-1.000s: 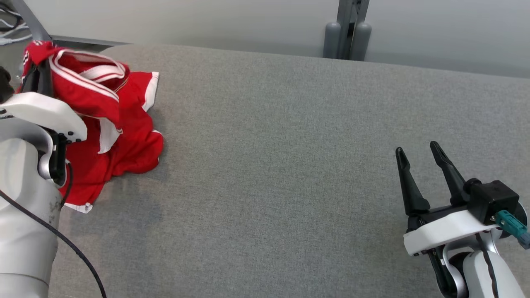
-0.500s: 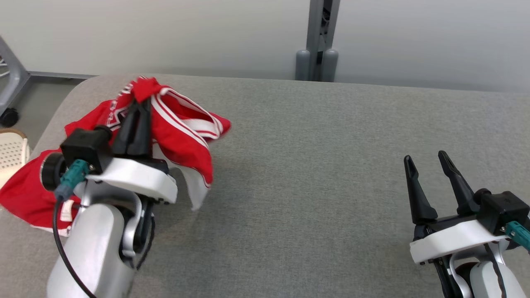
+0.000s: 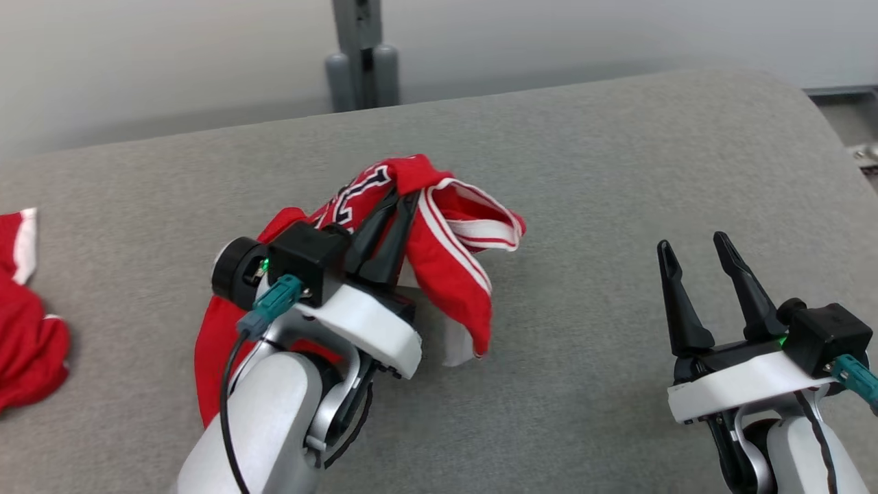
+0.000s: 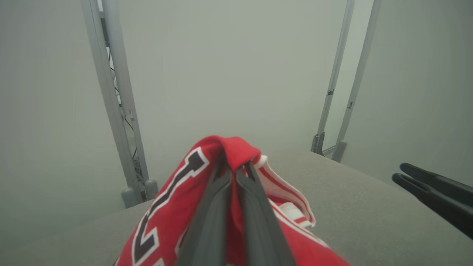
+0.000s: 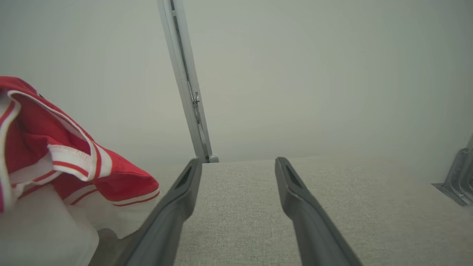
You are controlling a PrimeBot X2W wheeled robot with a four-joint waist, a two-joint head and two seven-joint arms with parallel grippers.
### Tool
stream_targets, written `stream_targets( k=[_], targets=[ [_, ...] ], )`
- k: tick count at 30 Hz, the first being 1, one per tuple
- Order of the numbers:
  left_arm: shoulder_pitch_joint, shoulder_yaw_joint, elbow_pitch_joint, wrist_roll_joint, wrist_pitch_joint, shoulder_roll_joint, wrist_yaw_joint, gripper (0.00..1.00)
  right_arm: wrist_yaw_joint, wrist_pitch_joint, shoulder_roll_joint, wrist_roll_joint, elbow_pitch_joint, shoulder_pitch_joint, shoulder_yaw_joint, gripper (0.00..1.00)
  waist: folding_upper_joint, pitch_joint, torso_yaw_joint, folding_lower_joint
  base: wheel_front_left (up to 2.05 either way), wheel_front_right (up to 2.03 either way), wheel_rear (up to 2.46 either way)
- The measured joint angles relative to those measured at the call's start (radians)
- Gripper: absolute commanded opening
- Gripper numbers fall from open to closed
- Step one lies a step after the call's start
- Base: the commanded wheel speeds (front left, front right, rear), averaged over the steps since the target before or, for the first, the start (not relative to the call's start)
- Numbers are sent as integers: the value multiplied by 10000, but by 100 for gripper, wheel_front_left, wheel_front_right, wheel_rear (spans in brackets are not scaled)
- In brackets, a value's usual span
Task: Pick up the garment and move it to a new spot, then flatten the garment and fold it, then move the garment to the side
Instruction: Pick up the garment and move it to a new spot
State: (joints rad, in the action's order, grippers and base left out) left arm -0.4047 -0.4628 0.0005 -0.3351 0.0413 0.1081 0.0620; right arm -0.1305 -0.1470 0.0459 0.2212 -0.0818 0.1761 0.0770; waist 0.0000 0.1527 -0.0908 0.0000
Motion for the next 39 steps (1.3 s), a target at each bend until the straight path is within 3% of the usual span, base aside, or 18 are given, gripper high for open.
stream_targets(
  k=[8,14,15,16,20,23,30,39],
  targets=[
    [-814,-654,1764,-69,288,-320,-291,0,0,-430,19,366,-364,64,67,100,0,598,-1763,0,0,0,0],
    [-1241,-1070,3298,-301,182,-481,-688,0,0,-685,17,543,-625,206,109,100,0,1243,-2358,-1,0,0,0],
    [-1293,-1143,3450,-370,115,-502,-769,23,0,-694,17,548,-644,207,117,100,0,1321,-2373,0,0,0,0],
    [-1376,-1258,3563,-343,31,-514,-800,100,0,-713,15,562,-679,212,104,100,0,1364,-2352,0,0,0,0],
    [-1453,-1486,3582,-474,-372,-545,-963,100,0,-784,12,500,-763,305,12,100,0,1359,-2024,0,0,0,0],
    [-1468,-1494,3258,-614,-742,-573,-840,100,0,-794,6,374,-759,419,-46,100,0,1295,-1668,0,0,0,0],
    [-1182,-851,2399,-798,-1578,-466,-58,100,0,-677,0,73,-616,425,-90,100,0,1061,-888,0,0,0,0],
    [-211,594,1446,-988,-2044,685,945,100,0,-368,2,-334,-336,289,-100,100,0,564,91,0,0,0,0]
  ],
)
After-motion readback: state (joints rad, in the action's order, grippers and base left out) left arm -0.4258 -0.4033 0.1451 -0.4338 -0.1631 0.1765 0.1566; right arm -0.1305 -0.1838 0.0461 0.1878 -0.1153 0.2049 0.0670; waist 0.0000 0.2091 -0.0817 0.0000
